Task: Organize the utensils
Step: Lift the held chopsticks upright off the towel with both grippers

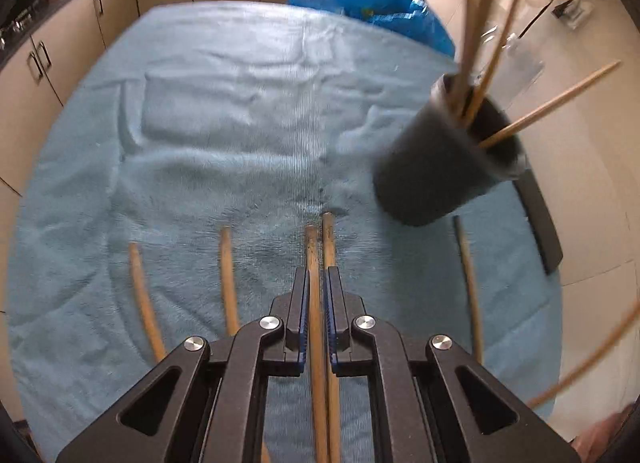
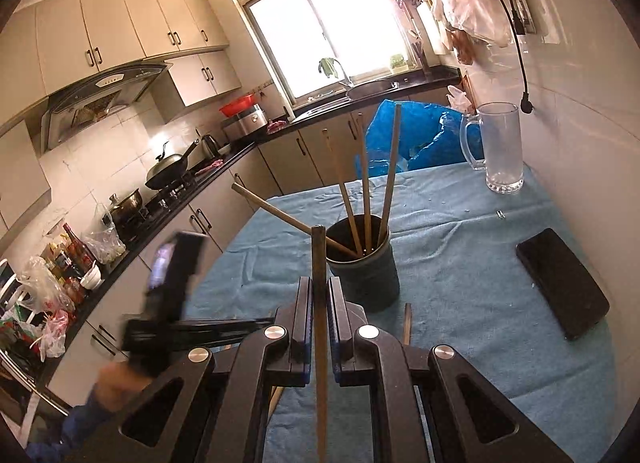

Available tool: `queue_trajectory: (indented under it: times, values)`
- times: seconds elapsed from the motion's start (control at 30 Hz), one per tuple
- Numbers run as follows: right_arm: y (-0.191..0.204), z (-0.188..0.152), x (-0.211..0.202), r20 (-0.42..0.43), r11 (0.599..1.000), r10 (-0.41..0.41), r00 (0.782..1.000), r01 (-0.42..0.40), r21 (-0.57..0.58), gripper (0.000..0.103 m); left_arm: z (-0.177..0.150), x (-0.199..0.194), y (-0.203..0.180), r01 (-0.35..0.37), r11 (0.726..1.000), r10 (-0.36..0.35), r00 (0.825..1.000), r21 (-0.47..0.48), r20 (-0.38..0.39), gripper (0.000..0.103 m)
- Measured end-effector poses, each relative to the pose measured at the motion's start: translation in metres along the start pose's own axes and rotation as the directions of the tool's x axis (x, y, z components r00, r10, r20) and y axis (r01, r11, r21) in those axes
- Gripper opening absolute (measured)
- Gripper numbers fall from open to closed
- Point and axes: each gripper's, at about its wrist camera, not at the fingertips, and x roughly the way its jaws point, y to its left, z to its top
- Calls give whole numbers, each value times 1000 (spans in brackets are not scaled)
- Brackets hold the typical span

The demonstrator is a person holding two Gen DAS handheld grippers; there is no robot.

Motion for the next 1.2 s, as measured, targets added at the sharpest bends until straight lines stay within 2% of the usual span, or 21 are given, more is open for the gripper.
queue_trajectory:
  times: [0.17, 0.37, 0.5, 0.63, 0.73, 0.87, 1.1, 1.2]
  values:
    - [-5, 1, 1, -8, 1000, 4, 1000, -4, 7, 8, 4, 23, -3, -45, 999, 45, 998, 4, -40, 7]
    - [-8, 0, 4, -15, 1000, 10, 1000, -9, 20, 8, 13, 32, -11, -89, 996, 90, 996, 30, -25, 7]
    - [-7, 1, 4, -17, 1000, 11, 1000, -10, 19, 8, 13, 32, -11, -85, 996, 85, 996, 31, -16, 7]
    - [-5, 0, 0, -6, 1000, 9, 1000, -9, 10, 8, -6, 0, -11, -35, 999, 33, 998, 31, 61, 6]
    - [-1, 1, -6, 12, 1000, 14, 1000, -14, 3, 8, -20, -45, -17, -18, 998, 8, 984, 53, 176, 6]
    - [9, 2, -19, 46, 1000, 23, 999, -22, -22, 8, -39, -112, -26, 14, 996, -40, 949, 86, 313, 6]
    - [25, 5, -39, 101, 998, 27, 994, -21, -60, 8, -54, -174, -40, 29, 991, -84, 894, 131, 441, 6]
    - [26, 6, -44, 114, 998, 25, 993, -18, -65, 8, -56, -186, -46, 35, 990, -96, 881, 139, 463, 6]
